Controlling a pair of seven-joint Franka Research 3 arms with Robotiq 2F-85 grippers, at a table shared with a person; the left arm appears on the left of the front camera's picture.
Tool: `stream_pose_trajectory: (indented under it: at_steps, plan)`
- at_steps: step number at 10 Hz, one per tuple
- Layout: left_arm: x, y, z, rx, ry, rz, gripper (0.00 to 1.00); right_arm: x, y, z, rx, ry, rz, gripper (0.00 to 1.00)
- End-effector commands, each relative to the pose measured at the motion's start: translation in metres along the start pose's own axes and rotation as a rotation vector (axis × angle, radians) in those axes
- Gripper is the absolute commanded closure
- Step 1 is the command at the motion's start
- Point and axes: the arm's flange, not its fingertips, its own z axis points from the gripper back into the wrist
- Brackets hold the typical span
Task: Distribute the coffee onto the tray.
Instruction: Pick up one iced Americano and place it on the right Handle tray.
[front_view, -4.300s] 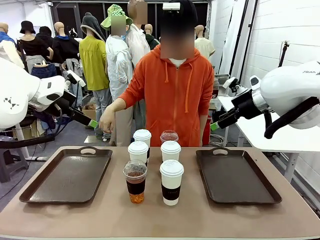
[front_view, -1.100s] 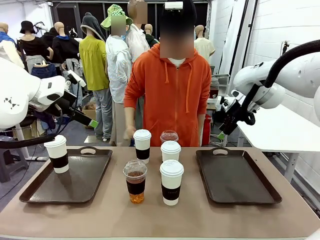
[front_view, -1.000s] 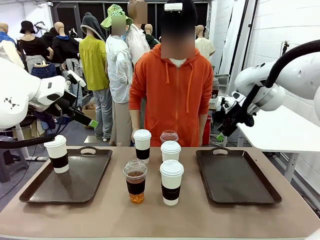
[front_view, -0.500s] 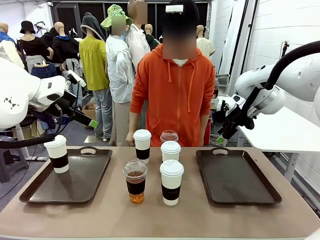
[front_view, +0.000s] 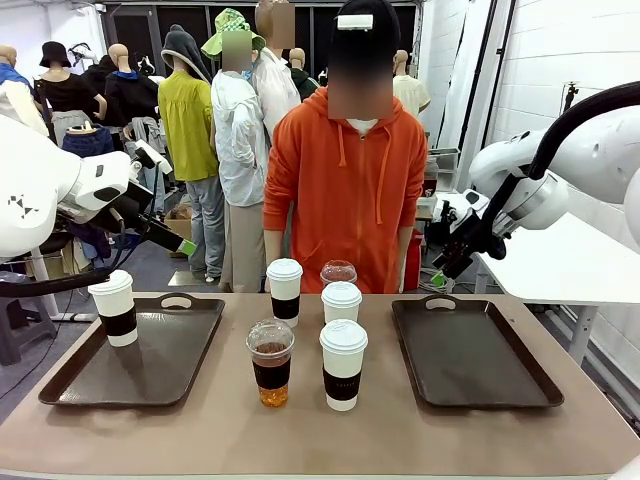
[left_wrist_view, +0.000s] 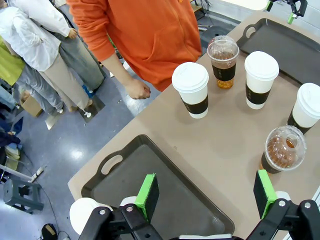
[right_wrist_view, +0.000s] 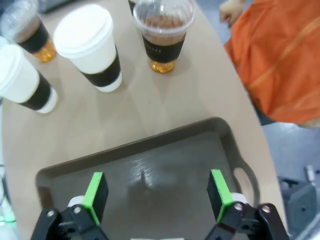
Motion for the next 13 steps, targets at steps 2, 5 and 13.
stream_pose_trajectory:
  at_steps: [2,5,13]
  plan:
    - [0.000,0.000,0.000,-0.009,-0.004,0.001,0.00,-0.017,-0.031,-0.038,0.031,-0.114,0.062,0.00]
    - [0.000,0.000,0.000,-0.009,-0.004,0.001,0.00,-0.035,-0.047,-0.071,0.049,-0.185,0.135,0.00]
    - [0.000,0.000,0.000,-0.009,-0.004,0.001,0.00,-0.046,-0.063,-0.125,0.163,-0.464,0.077,0.00]
